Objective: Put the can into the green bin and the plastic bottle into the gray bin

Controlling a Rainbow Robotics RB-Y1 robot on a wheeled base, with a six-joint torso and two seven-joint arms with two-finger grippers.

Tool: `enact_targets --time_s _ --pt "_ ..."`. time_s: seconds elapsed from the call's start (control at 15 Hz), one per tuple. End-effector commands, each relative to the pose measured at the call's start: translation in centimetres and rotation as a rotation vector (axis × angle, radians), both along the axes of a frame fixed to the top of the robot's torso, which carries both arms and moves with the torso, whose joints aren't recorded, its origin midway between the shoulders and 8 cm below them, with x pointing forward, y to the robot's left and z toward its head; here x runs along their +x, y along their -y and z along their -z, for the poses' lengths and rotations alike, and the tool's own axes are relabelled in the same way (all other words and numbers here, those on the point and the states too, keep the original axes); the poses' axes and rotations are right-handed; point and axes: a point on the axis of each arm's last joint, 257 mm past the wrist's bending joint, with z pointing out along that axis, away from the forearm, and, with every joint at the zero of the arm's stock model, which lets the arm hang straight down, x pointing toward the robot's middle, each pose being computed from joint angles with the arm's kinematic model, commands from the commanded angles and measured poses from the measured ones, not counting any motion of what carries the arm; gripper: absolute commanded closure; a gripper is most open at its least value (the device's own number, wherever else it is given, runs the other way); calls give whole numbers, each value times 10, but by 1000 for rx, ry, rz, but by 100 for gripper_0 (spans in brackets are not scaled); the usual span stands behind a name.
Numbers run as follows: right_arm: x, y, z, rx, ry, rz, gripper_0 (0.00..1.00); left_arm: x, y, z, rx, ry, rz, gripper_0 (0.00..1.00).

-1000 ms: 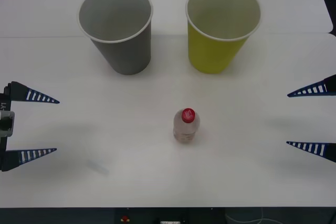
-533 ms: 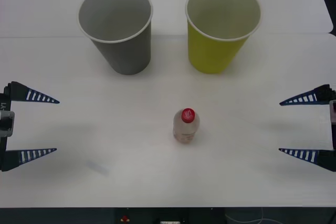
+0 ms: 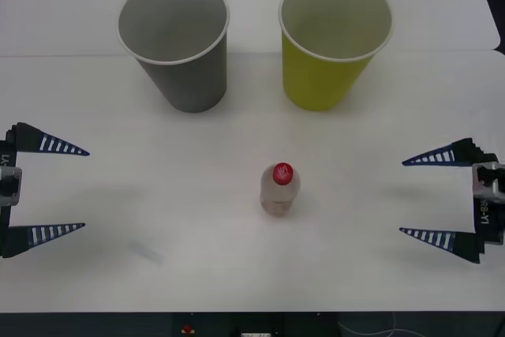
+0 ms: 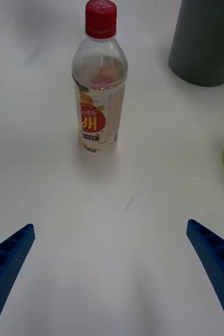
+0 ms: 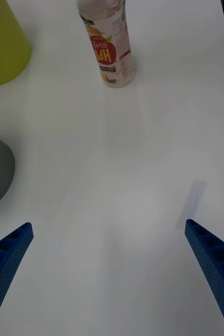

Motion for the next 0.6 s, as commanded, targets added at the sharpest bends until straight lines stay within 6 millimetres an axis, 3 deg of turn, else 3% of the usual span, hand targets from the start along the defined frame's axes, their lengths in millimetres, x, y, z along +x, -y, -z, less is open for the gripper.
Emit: enact_targets --time_s 0.07,0.6 --pt "10 -6 13 20 33 -21 0 0 0 0 0 0 0 0" --pt "26 -49 31 161 36 -43 0 0 0 0 0 0 0 0"
